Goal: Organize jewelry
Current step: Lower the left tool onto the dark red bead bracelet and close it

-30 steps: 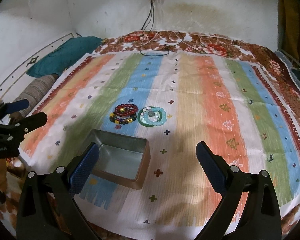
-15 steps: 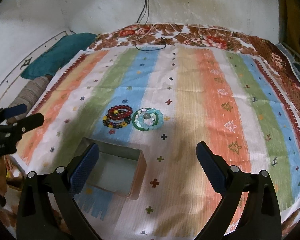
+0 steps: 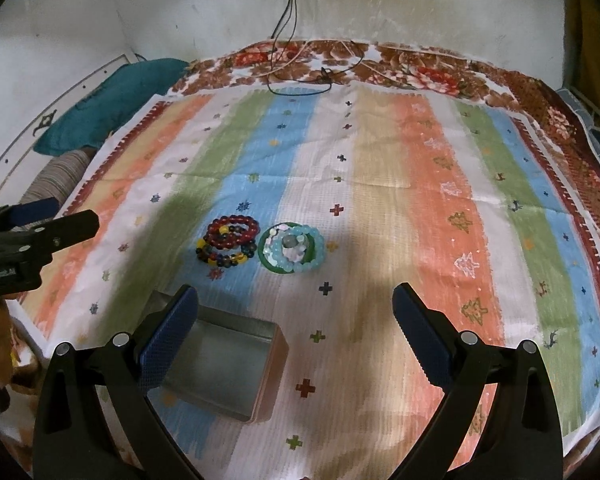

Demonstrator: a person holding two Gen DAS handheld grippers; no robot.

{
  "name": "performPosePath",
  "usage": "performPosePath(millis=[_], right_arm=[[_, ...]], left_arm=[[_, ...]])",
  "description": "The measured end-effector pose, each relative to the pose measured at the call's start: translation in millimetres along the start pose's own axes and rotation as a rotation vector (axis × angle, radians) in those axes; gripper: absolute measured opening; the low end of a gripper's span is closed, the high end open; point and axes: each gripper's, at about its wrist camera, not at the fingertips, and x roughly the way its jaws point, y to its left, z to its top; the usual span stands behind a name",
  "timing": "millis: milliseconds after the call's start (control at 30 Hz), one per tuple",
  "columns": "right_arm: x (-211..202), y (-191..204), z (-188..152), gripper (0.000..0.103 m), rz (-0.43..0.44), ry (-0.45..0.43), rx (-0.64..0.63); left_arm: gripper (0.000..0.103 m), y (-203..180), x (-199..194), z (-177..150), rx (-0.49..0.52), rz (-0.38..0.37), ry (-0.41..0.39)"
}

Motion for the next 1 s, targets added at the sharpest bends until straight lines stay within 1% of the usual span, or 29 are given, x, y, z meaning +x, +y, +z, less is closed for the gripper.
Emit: performPosePath(millis=[200, 400, 500, 800, 1000], right_arm=[[14.4, -3.2, 10.5, 0.098, 0.0, 0.028, 0.003], [30.7, -4.8, 16.3, 0.098, -0.003, 0.064, -0.001], [38.6, -7.2, 19.5, 0.098, -0.002, 0.082, 0.002], [59.5, -14.8, 26.0, 0.098, 0.003, 0.123, 0.021], [76.8, -19.8, 29.1, 0.098, 0.002, 0.158, 0.032]], left_arm=[[0.097, 3.3, 21.4, 12.0, -0.026, 0.011, 0.038], [0.097, 7.7, 44.8, 20.7, -0.052, 0.005, 0.08], [0.097, 7.8, 56.3, 23.1, -0.049, -0.001, 0.107], [0.097, 8.5, 80.2, 33.8, -0.055, -0.005, 0.138], [0.097, 7.5, 101.1, 38.6, -0.048, 0.02, 0.165]])
